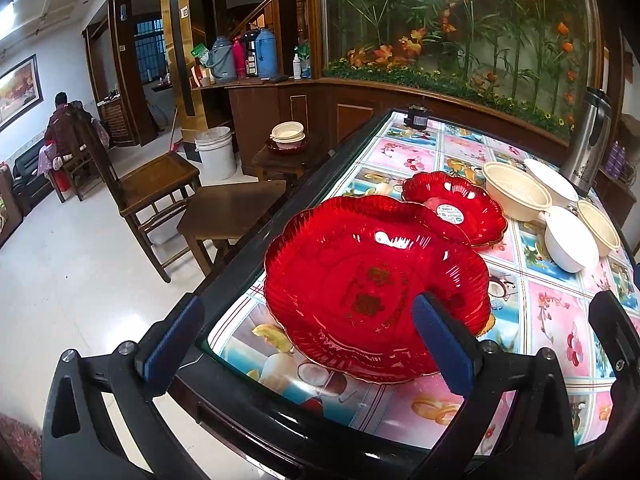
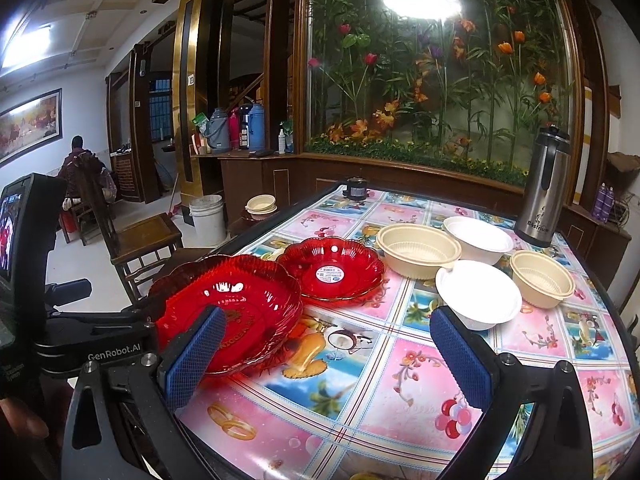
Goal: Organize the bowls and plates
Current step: 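Move the left gripper toward the stack of large red scalloped plates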
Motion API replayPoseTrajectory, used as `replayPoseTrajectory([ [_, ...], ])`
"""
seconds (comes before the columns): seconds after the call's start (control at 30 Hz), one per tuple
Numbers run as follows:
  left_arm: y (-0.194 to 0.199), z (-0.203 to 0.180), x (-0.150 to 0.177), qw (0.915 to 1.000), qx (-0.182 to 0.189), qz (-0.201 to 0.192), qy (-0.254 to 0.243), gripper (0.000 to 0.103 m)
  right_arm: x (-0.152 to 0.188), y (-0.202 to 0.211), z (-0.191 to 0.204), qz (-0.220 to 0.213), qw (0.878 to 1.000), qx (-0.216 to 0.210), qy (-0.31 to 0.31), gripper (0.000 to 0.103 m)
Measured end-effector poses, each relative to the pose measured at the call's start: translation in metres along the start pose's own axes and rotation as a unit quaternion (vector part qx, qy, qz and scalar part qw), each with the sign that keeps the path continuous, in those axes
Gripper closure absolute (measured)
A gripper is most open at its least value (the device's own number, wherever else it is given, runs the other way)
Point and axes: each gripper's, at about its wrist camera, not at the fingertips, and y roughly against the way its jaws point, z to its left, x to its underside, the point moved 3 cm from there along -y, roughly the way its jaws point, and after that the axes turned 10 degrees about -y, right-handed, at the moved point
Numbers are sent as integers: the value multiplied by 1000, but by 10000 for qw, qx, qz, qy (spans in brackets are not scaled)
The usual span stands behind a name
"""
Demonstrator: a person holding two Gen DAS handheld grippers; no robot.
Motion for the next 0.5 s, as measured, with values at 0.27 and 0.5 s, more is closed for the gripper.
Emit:
replayPoseTrajectory([
  [0.27, -2, 2, 2, 10000, -43, 44, 4, 0, 0, -2, 0, 31, 10000, -43, 2, 1],
  [0.5, -4, 3, 3, 9999, -50, 95, -18, 0, 3, -8, 3, 81, 9999, -68, -10, 1],
])
